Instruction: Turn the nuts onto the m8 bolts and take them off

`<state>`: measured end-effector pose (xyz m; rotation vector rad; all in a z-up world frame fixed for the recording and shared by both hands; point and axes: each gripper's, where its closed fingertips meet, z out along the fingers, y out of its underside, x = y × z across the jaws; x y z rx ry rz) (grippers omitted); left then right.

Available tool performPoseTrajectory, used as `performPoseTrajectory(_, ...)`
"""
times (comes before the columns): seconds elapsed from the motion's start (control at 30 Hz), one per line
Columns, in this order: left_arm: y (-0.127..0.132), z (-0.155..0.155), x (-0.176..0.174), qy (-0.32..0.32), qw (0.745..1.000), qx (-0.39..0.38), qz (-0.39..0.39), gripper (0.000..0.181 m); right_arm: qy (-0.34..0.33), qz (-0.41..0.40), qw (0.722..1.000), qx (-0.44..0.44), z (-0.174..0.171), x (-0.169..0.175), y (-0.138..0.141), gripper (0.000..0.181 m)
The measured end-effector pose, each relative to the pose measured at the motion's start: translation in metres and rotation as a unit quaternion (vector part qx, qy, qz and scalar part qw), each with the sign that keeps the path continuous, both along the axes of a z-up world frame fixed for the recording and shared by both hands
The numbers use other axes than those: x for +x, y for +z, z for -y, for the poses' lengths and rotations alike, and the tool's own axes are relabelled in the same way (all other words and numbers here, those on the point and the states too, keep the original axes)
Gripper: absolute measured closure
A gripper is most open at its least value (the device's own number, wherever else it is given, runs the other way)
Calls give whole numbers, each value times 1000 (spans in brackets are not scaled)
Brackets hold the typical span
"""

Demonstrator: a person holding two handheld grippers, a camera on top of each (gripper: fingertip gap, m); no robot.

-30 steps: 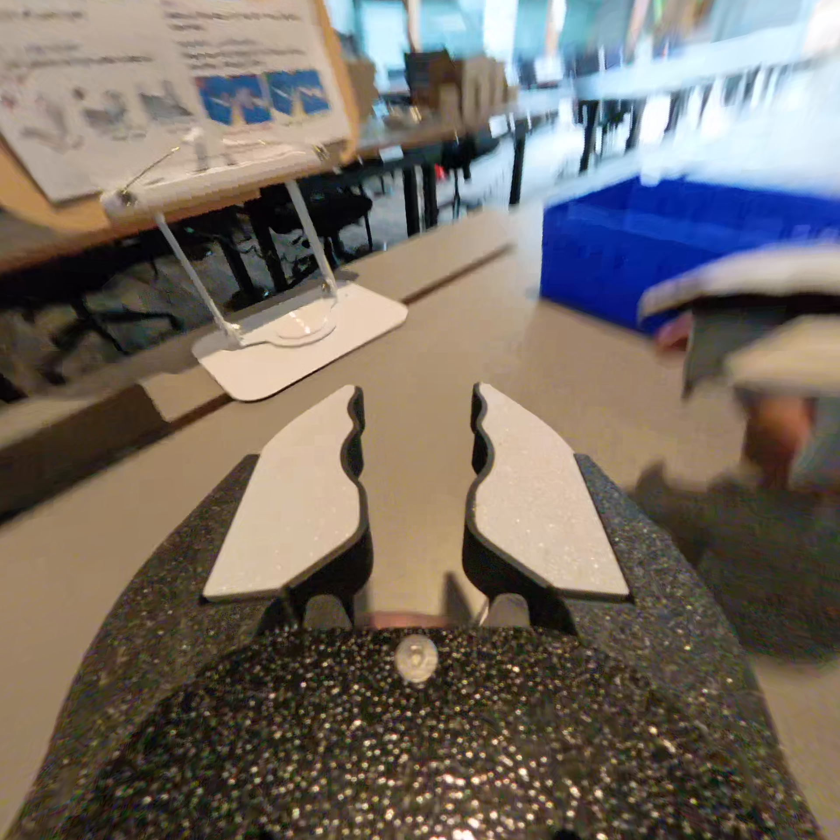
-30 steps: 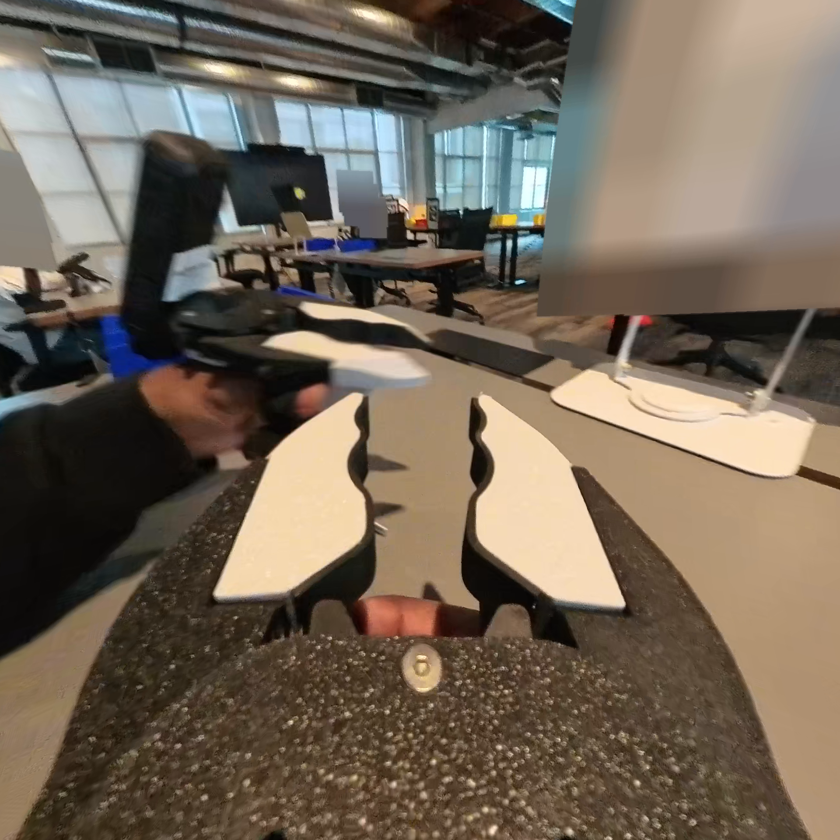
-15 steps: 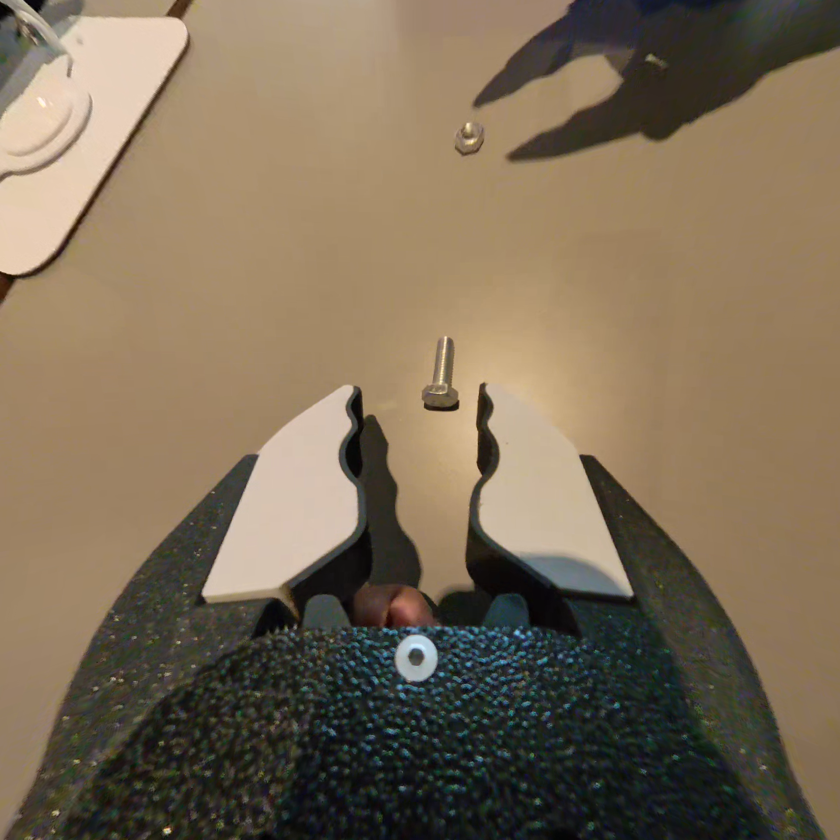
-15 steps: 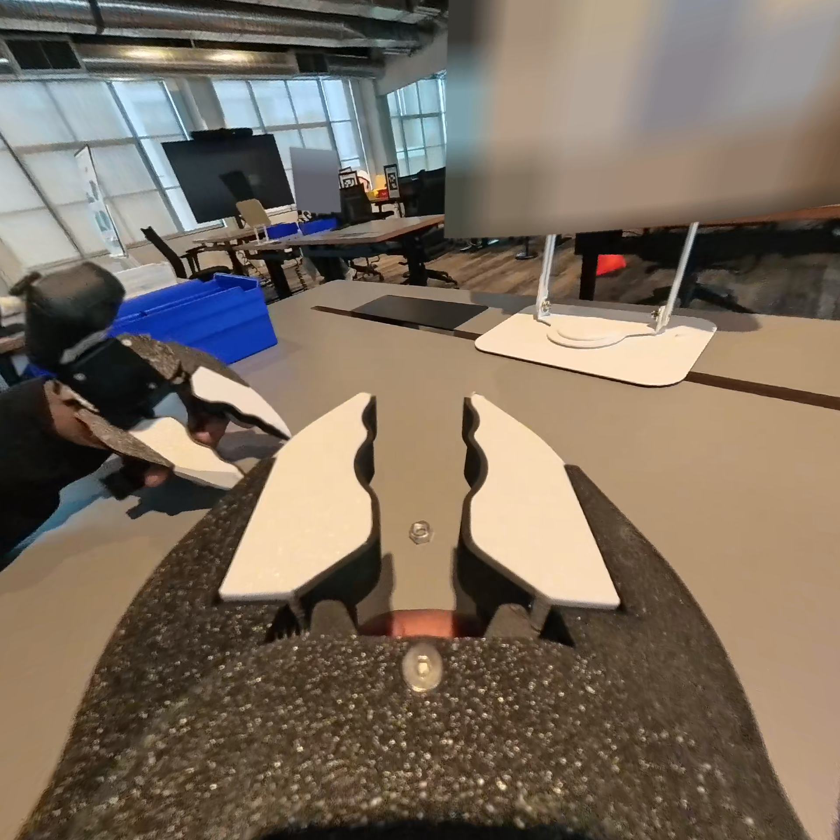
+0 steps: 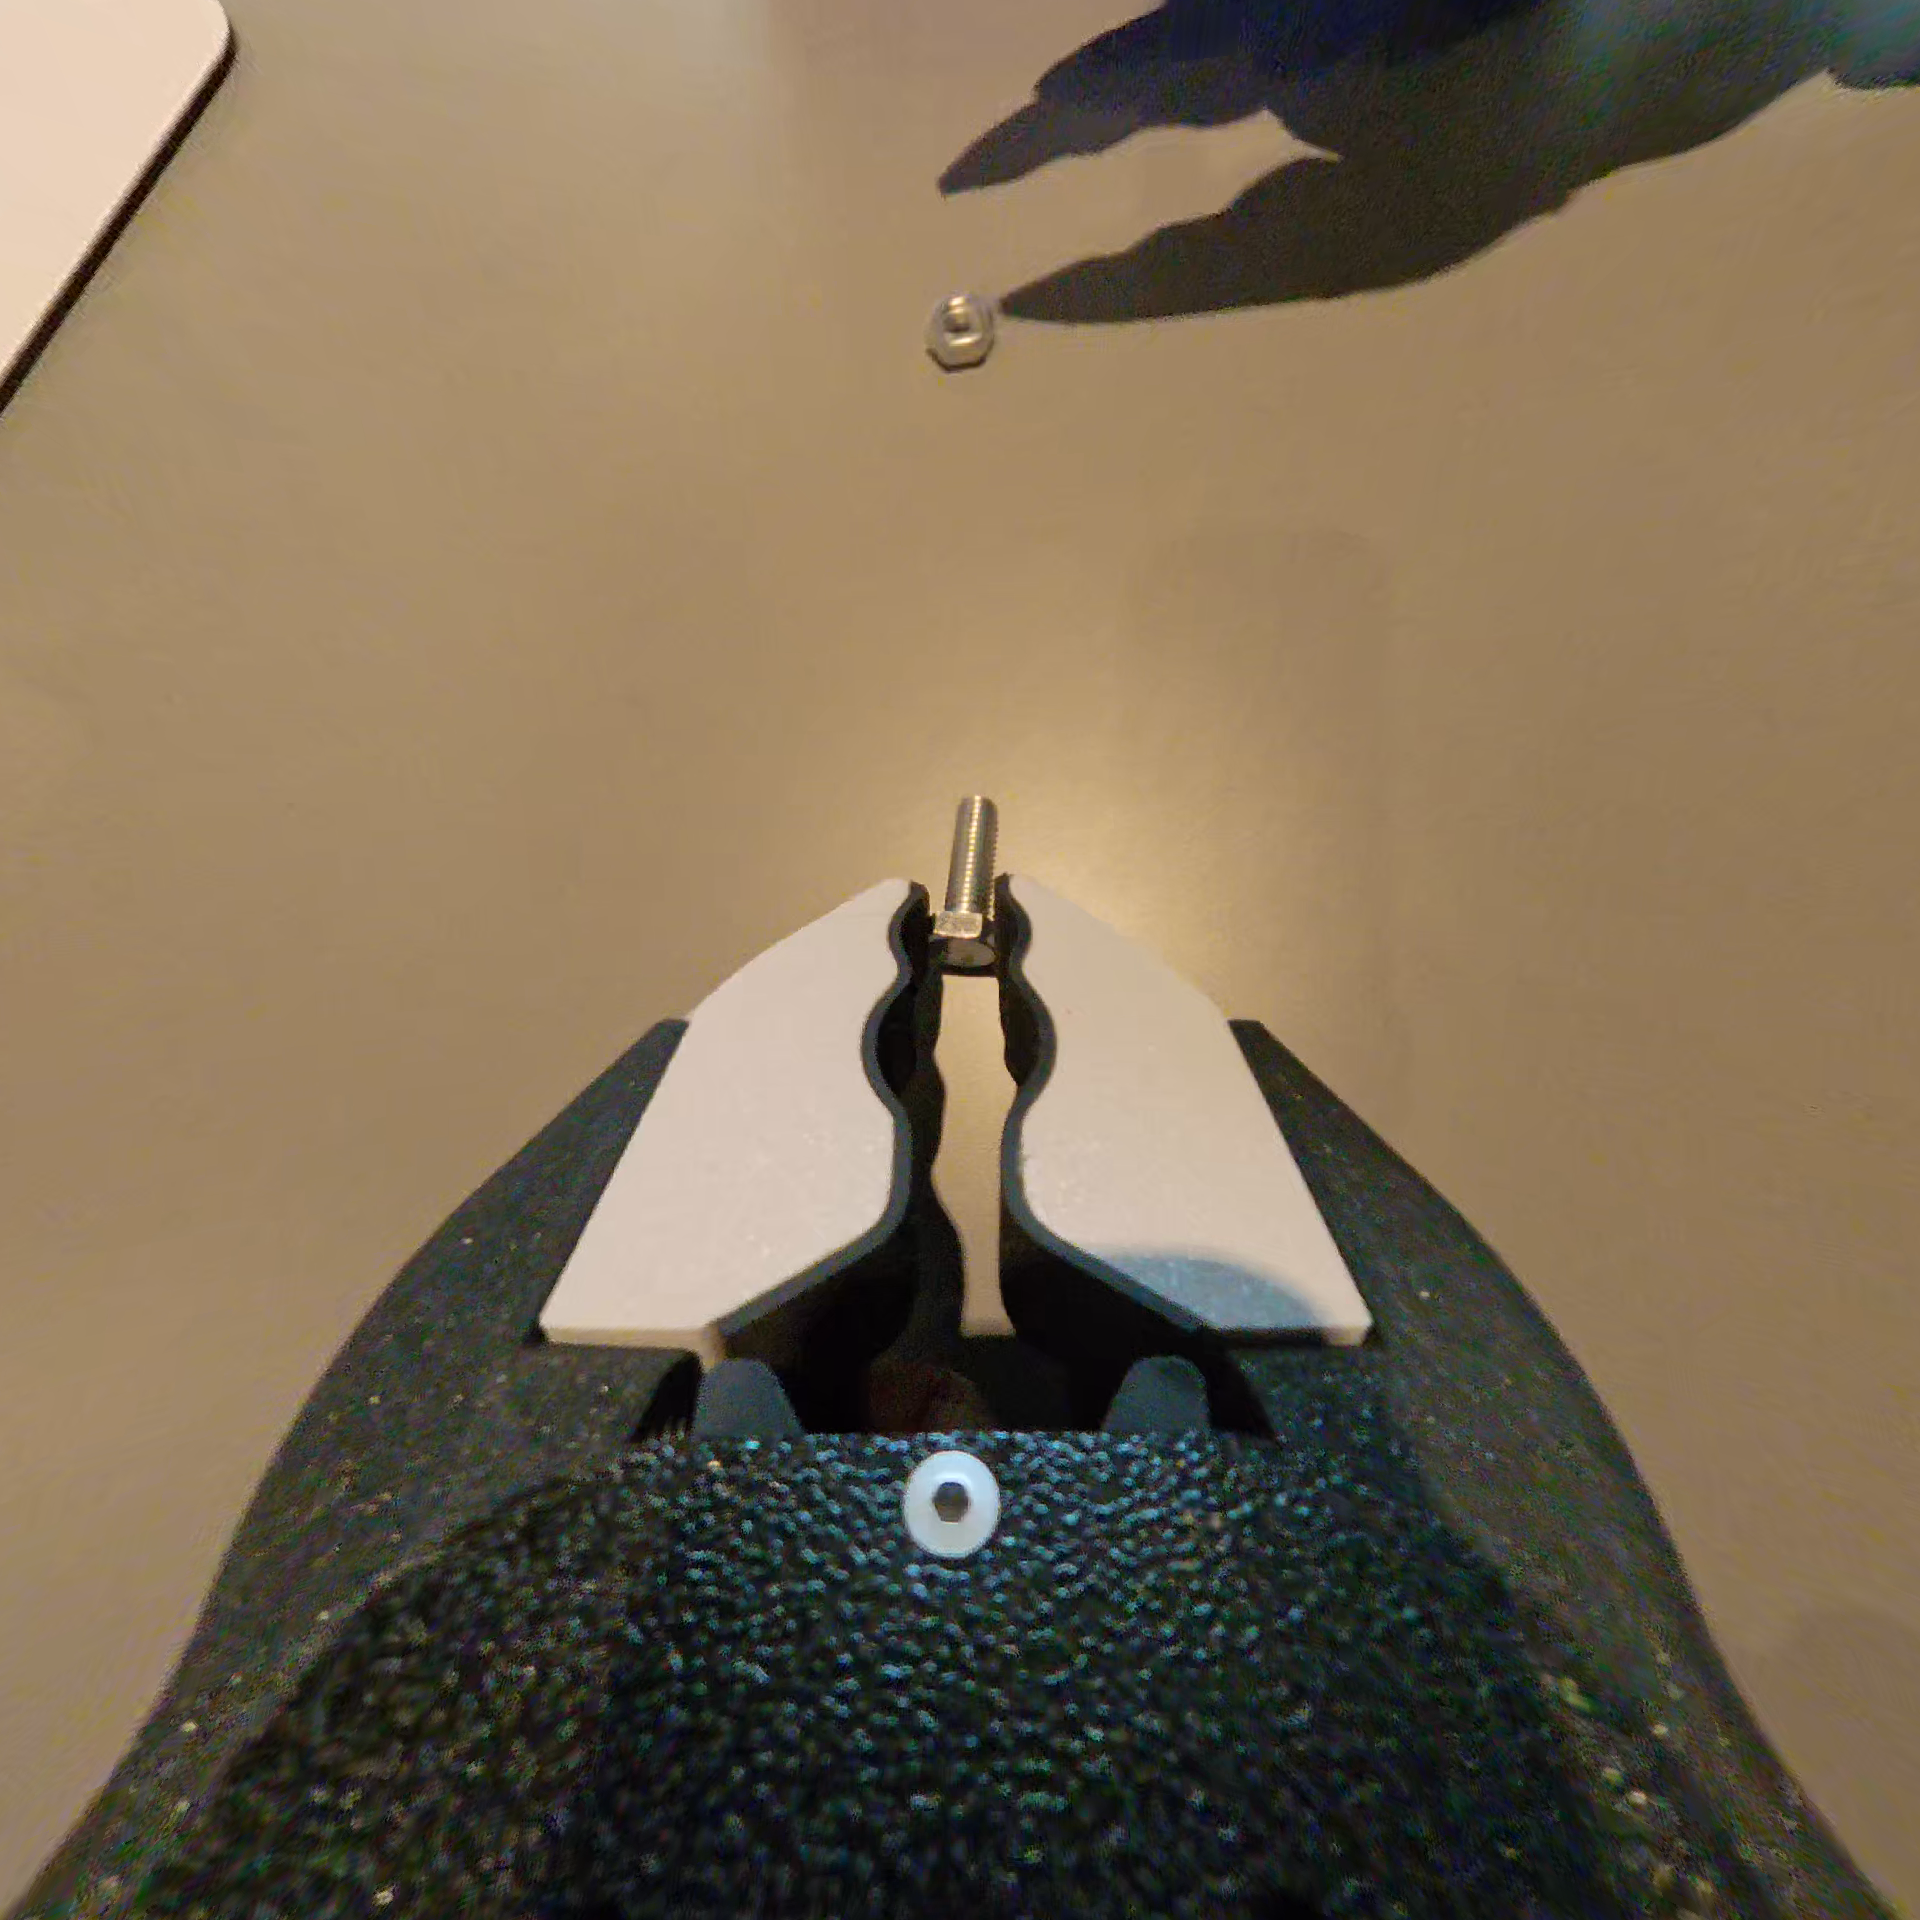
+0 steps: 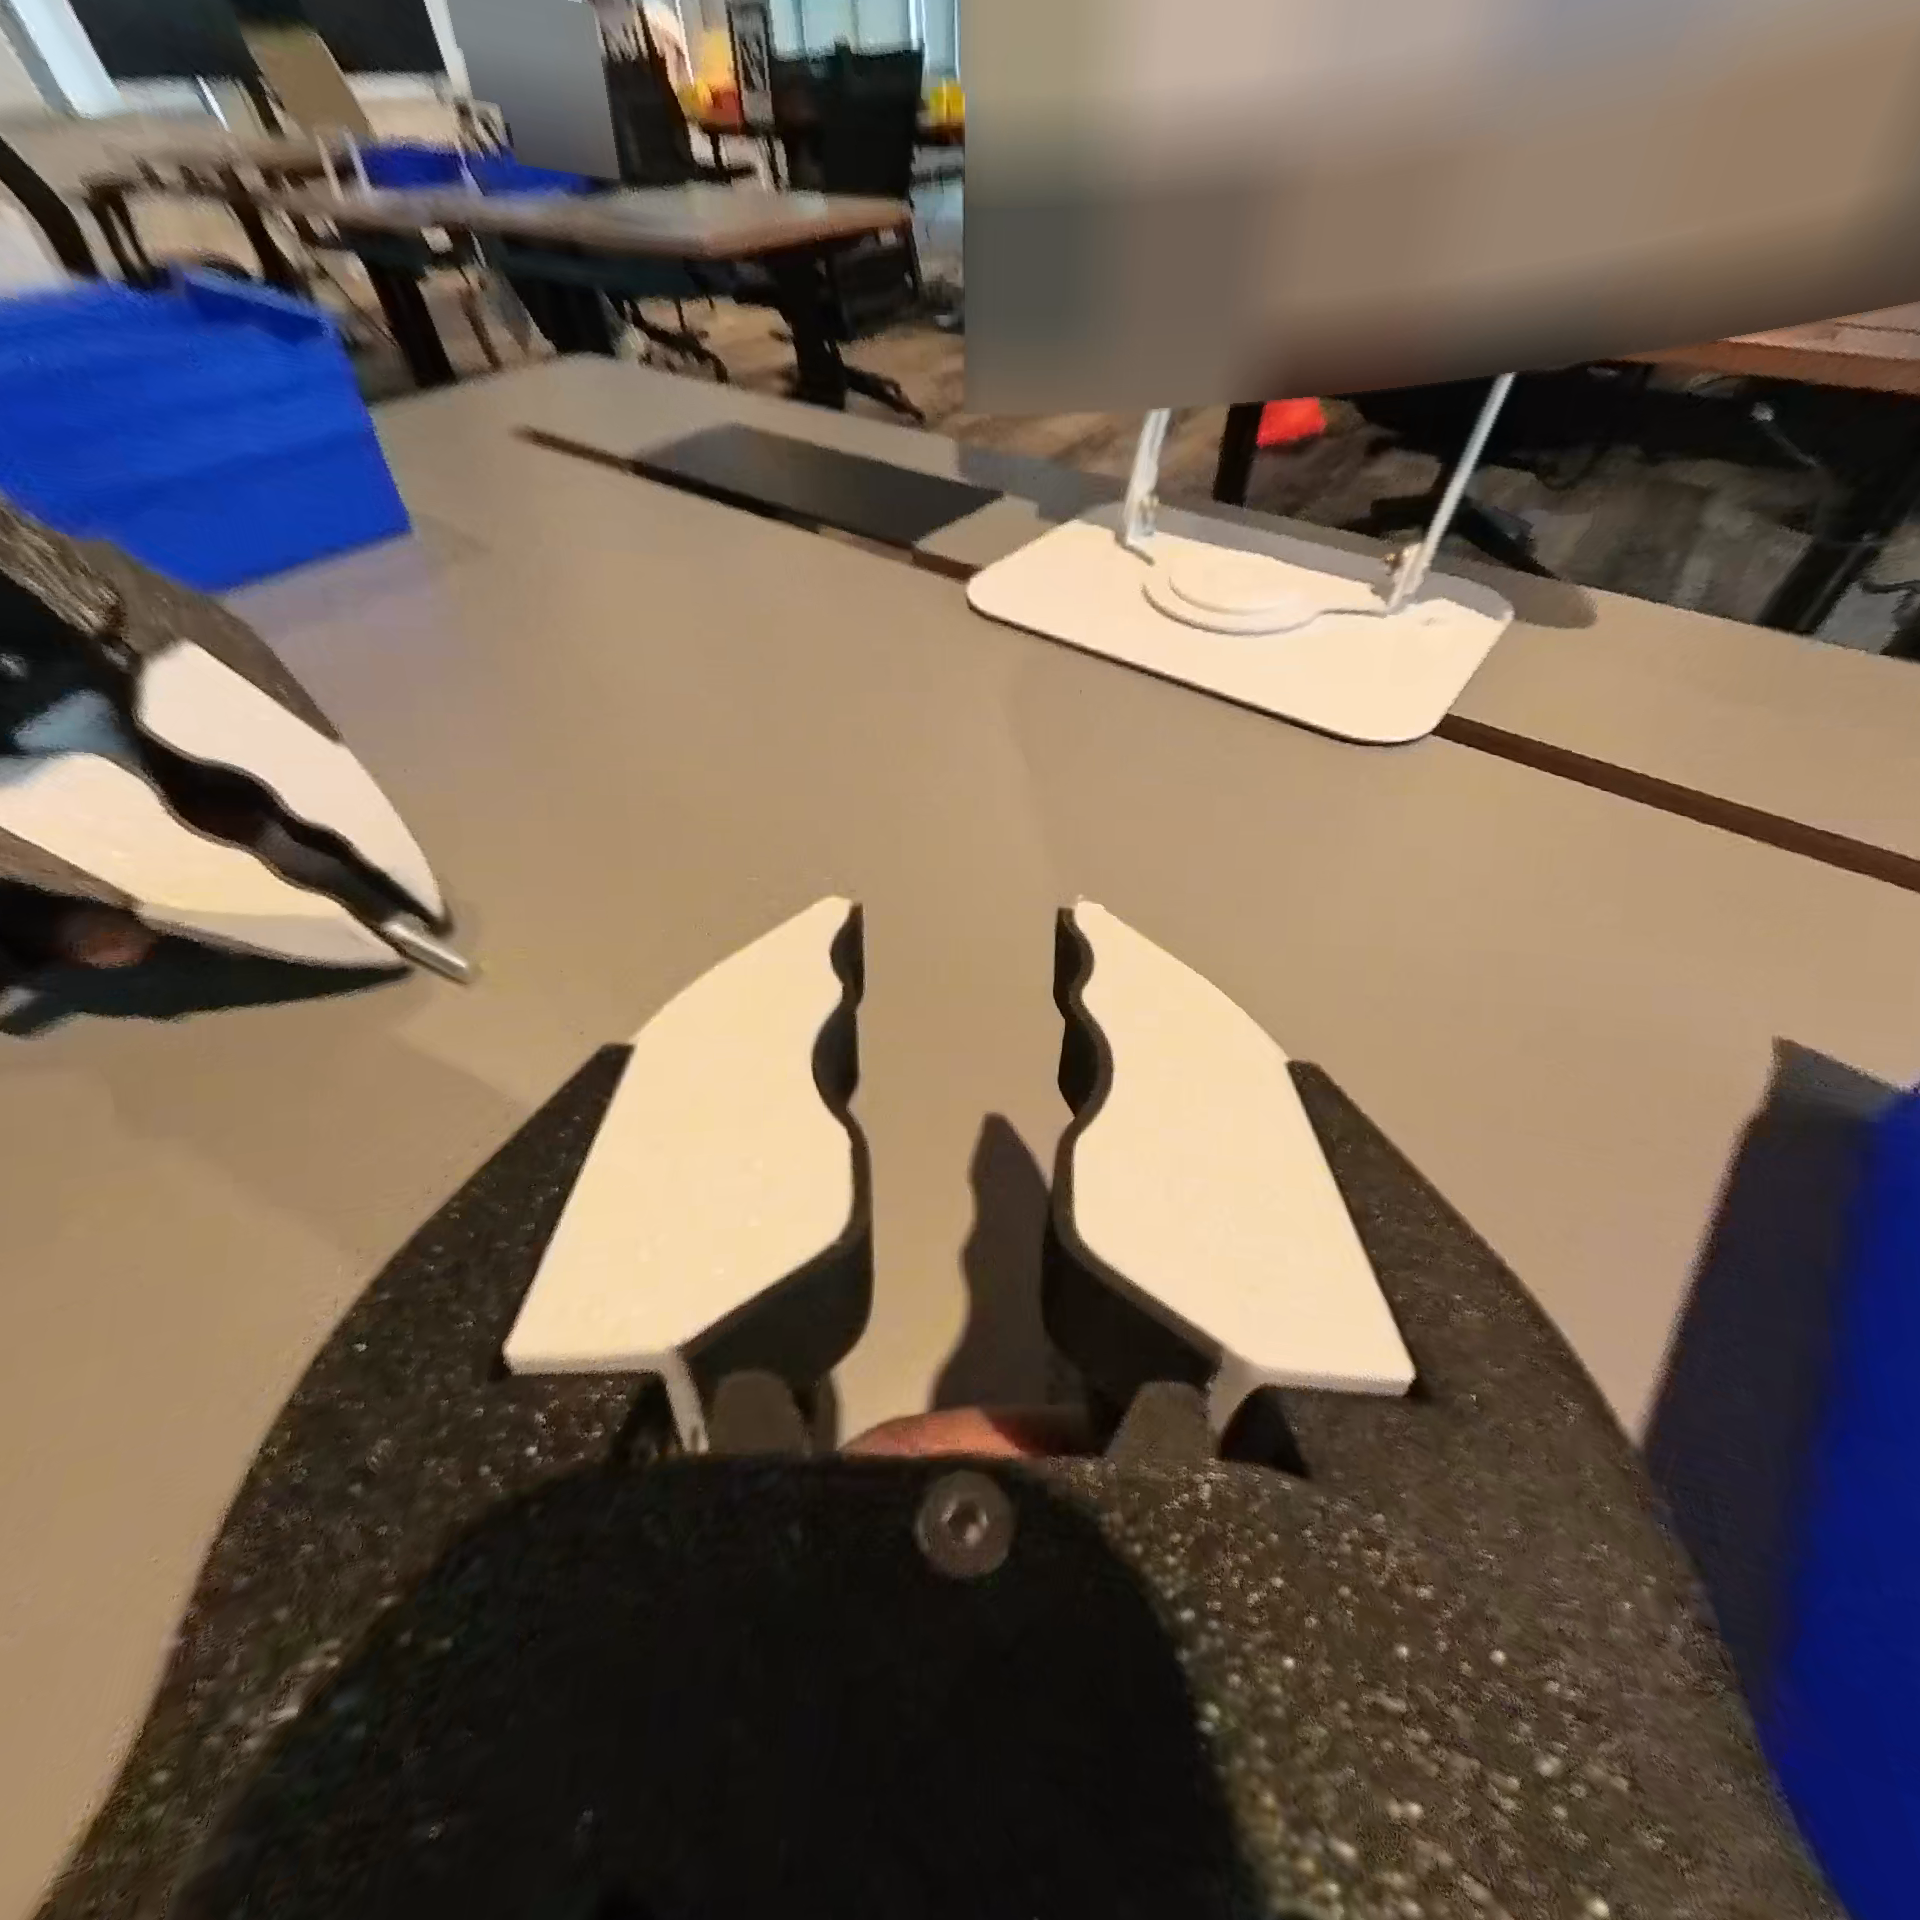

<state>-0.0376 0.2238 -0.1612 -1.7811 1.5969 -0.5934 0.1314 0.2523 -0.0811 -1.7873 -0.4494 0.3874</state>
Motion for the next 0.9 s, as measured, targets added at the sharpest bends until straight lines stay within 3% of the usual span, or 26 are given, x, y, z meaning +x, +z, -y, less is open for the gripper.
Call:
performPoseTrajectory(0.2,5,-12,9,25,999,31,14,172,33,127,991,-4,6,-7,-19,147)
performPoseTrajectory(0.37,25,-39,14,97,989,96,59,173,124,170,977,-25,14,-23,-36,150)
performPoseTrajectory(0.5,26,-43,19,100,985,134,50,173,217,214,951,-43,15,-34,-51,151)
performPoseTrajectory(0.73,24,-44,21,102,985,131,46,174,258,221,936,-95,5,-45,-65,150)
performPoseTrajectory(0.9,29,-44,21,107,983,136,61,181,251,235,932,-110,1,-43,-75,150)
